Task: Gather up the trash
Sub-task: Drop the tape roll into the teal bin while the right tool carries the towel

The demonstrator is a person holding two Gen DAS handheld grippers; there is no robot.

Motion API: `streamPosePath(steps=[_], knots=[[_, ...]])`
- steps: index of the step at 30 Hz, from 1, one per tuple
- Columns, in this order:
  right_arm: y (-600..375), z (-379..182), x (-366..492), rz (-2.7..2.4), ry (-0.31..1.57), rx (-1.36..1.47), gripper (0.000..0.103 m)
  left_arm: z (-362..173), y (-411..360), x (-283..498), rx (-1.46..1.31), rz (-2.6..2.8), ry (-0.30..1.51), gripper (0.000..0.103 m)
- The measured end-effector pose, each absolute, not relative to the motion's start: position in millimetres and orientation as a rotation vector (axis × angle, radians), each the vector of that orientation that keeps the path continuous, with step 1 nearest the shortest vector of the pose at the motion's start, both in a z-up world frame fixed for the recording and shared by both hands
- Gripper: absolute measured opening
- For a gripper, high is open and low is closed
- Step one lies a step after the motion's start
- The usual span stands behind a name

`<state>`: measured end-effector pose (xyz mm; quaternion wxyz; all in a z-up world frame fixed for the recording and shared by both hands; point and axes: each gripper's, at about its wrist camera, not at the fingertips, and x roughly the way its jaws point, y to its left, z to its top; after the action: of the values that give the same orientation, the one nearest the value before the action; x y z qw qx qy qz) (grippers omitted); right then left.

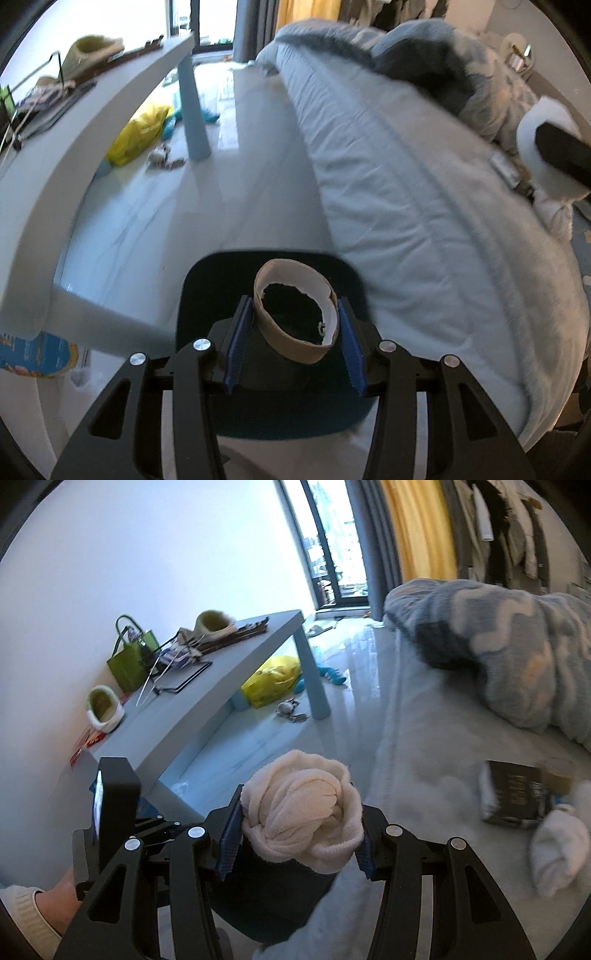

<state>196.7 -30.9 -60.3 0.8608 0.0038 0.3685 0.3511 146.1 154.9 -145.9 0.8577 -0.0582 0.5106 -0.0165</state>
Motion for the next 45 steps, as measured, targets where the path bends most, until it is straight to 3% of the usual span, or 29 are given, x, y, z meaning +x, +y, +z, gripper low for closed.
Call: streamPosePath(steps=[9,13,21,45], knots=[[14.0,-82.8,198.0,0.761,0.839,-0.047,0.052,-181.5,190.5,135.1,-0.177,-0.022,1.24,0.05],[28.7,-93.9,200.3,0.762,0.874,-0.064,0.052,-179.7,202.6,129.0,-0.174,-0.008,1.241,0.064],[51.7,-120.9,209.9,0.746,0.956,-0.068,0.052,-160.7,224.1,124.1,-0.221,-0.025,1.171,0.067],[116.5,-213.3,202.3,0.696,1.176,-0.23,0.053,-66.8,253.9,99.4,-0.273,-0.043,0.774,0.044]])
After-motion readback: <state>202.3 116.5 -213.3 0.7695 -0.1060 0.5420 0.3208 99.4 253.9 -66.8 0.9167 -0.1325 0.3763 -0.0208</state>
